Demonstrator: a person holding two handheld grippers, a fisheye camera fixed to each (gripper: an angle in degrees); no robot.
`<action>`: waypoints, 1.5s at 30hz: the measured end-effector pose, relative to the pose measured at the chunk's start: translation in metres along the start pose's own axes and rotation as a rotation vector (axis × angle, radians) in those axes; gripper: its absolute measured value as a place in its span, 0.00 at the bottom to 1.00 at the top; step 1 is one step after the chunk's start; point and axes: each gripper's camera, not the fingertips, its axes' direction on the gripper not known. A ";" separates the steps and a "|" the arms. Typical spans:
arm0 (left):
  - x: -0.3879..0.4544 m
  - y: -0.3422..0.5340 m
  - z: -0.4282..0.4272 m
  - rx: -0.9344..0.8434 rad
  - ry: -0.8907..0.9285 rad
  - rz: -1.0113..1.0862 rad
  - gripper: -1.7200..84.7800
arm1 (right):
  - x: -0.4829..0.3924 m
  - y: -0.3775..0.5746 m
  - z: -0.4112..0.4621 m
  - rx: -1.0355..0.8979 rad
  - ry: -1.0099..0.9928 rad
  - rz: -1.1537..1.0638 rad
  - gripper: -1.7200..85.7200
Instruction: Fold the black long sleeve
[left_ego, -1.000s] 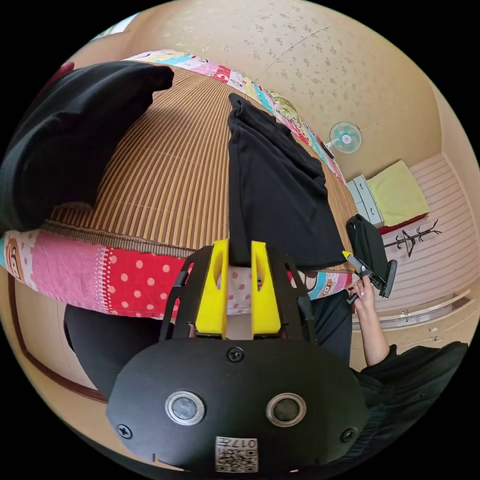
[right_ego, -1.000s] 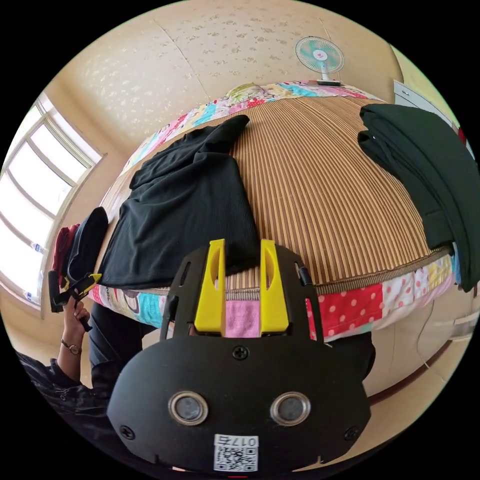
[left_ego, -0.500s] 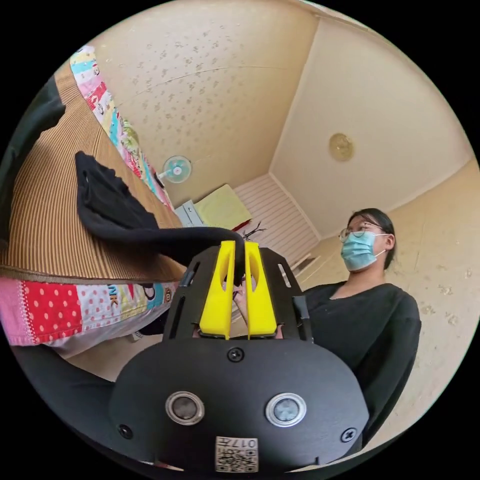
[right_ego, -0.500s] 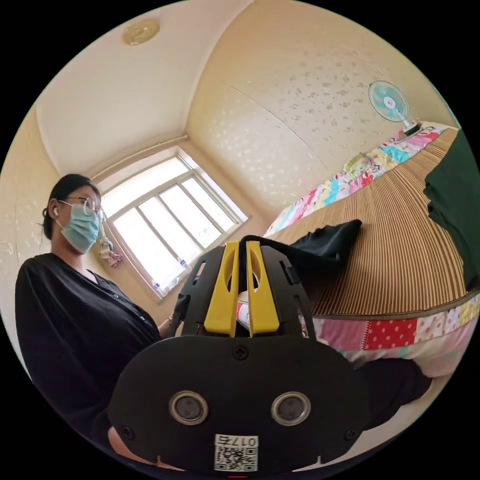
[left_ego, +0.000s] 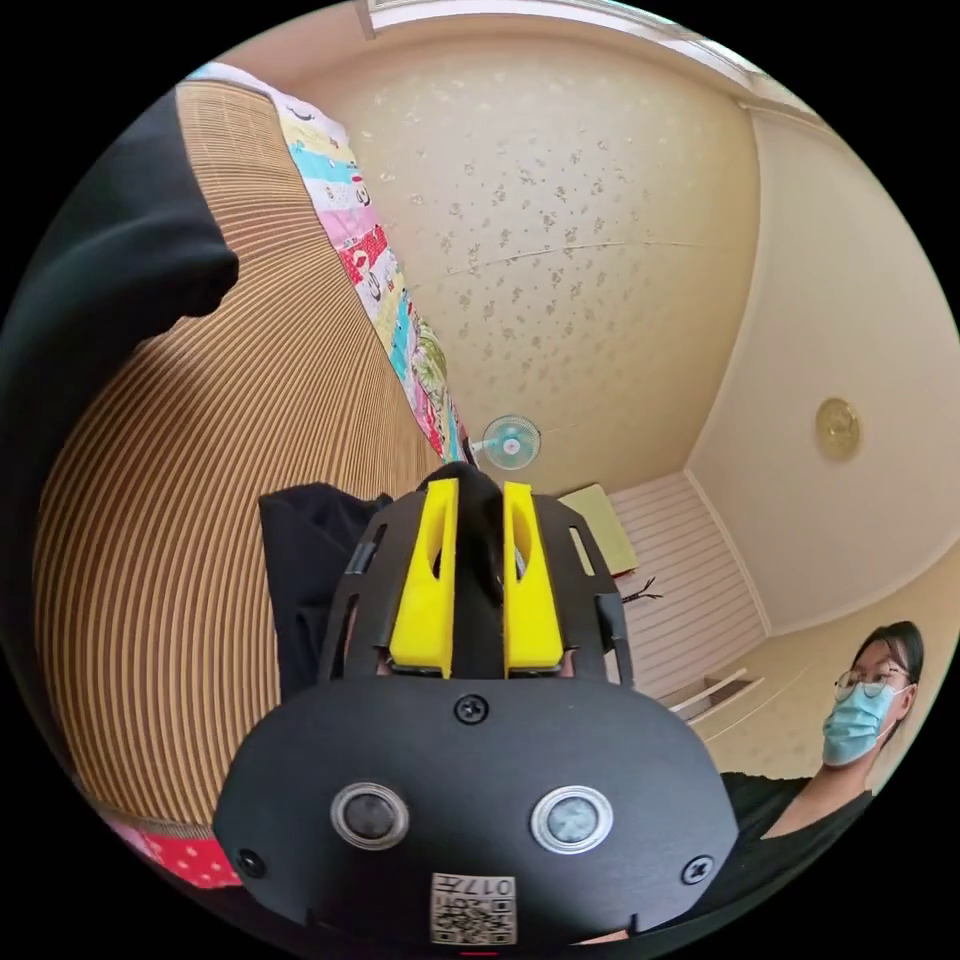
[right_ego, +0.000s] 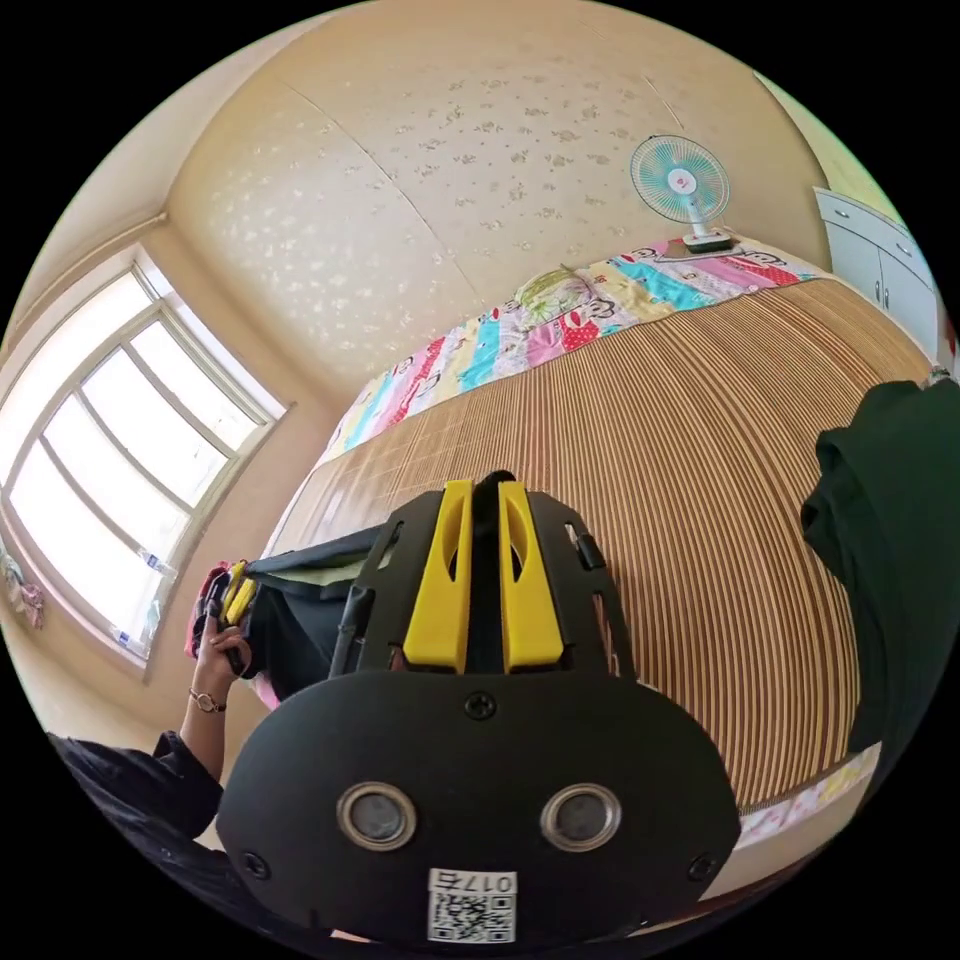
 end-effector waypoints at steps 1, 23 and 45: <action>-0.014 -0.019 0.019 -0.038 -0.052 -0.014 0.17 | 0.001 -0.017 0.029 -0.027 0.056 0.003 0.11; 0.073 0.091 0.171 -0.361 -0.346 0.289 0.10 | 0.023 0.095 0.000 -0.104 0.022 -0.029 0.13; 0.007 0.191 0.345 -0.501 -0.407 0.159 0.23 | 0.265 0.081 -0.049 -0.265 -0.348 0.213 0.24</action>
